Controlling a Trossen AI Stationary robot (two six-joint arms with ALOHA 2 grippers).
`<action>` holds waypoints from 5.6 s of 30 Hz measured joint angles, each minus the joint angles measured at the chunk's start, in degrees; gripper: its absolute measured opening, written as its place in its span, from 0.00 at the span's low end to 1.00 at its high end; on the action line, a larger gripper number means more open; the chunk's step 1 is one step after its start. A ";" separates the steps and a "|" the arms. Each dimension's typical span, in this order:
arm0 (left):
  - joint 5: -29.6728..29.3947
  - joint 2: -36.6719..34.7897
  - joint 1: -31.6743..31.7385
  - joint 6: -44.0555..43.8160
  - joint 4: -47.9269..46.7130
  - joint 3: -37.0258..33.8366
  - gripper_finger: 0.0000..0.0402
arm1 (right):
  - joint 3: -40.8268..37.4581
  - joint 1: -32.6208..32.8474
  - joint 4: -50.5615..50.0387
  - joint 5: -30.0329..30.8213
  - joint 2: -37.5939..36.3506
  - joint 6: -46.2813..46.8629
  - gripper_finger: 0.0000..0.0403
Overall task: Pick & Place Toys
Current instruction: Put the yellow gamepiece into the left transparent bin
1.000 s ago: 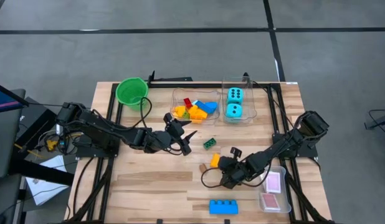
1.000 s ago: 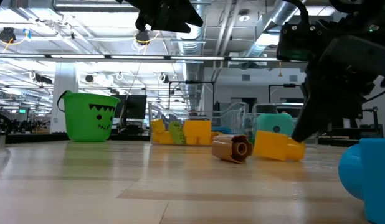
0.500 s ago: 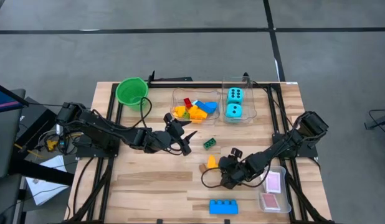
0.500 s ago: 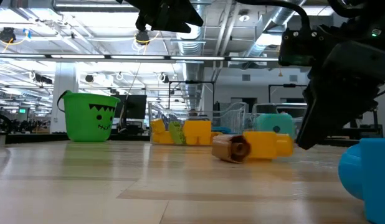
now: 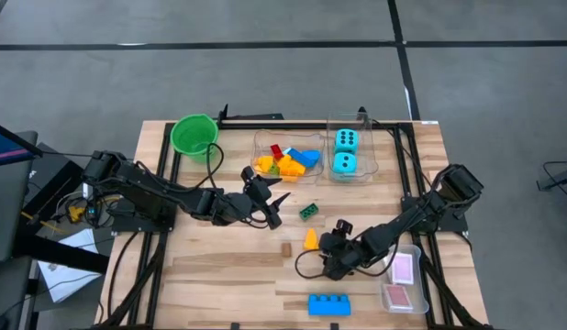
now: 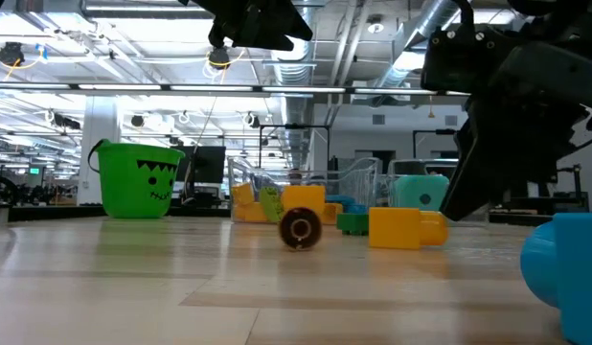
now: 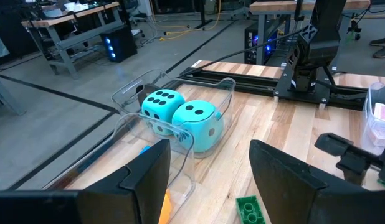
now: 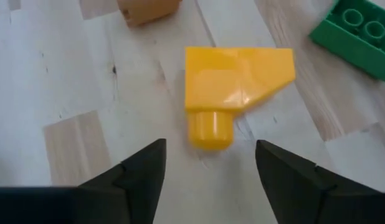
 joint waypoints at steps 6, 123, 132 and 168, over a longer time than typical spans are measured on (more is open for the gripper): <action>-0.02 0.01 0.02 -0.02 -0.15 0.00 0.53 | 0.21 -0.80 1.35 -0.33 1.63 -0.25 0.61; 1.18 0.01 0.02 0.00 -3.45 0.00 0.53 | 0.01 -2.23 8.53 -0.68 2.86 3.79 0.66; 1.17 0.01 0.02 0.00 -3.43 0.00 0.53 | 0.03 -2.57 9.73 -1.12 2.84 12.37 0.70; 1.72 -17.11 -2.18 -18.05 -27.65 -2.94 0.53 | 15.64 -4.78 -11.52 -1.85 2.79 31.20 0.71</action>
